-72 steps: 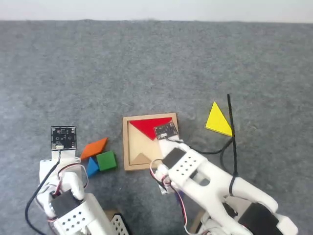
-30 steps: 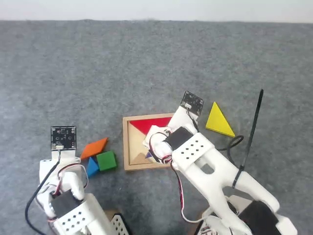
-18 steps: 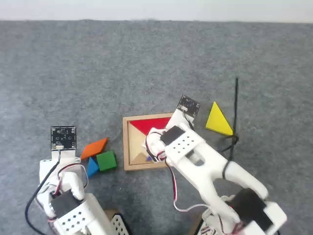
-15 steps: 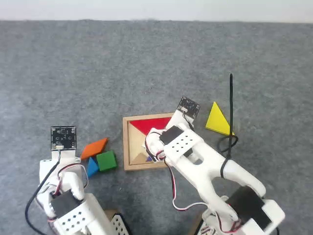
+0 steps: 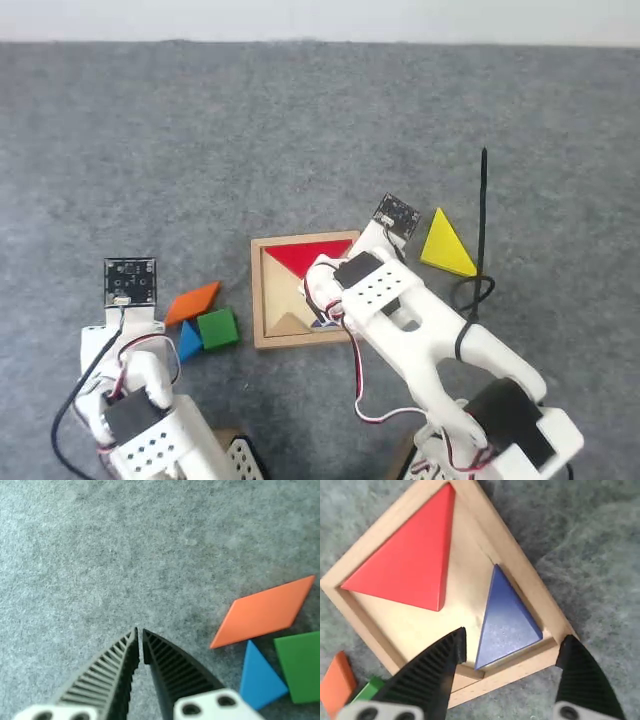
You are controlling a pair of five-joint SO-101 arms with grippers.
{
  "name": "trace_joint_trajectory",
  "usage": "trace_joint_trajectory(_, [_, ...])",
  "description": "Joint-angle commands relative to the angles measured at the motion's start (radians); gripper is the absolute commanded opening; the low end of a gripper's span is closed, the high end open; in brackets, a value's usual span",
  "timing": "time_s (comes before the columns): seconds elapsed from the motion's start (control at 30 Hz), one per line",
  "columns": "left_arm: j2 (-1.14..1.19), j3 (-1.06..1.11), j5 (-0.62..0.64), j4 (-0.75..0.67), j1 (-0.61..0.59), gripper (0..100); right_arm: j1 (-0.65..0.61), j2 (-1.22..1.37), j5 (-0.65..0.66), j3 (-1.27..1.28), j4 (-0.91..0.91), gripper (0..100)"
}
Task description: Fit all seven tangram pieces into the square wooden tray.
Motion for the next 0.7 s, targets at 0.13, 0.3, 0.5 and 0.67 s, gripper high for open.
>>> trace_joint_trajectory(0.13, [-0.023,-0.005,-0.008,-0.018,0.000,1,0.053,-0.073,0.097,-0.041,0.047,27.7])
trace_joint_trajectory(0.3, [-0.023,-0.005,-0.008,-0.018,0.000,1,0.058,-0.223,0.258,-0.040,0.151,27.7])
trace_joint_trajectory(0.5, [-0.023,-0.005,-0.008,-0.017,0.000,1,0.056,-0.321,0.413,0.002,0.120,8.1])
trace_joint_trajectory(0.67, [-0.023,-0.005,-0.008,-0.015,0.000,1,0.044,-0.321,0.509,0.137,-0.139,2.9])
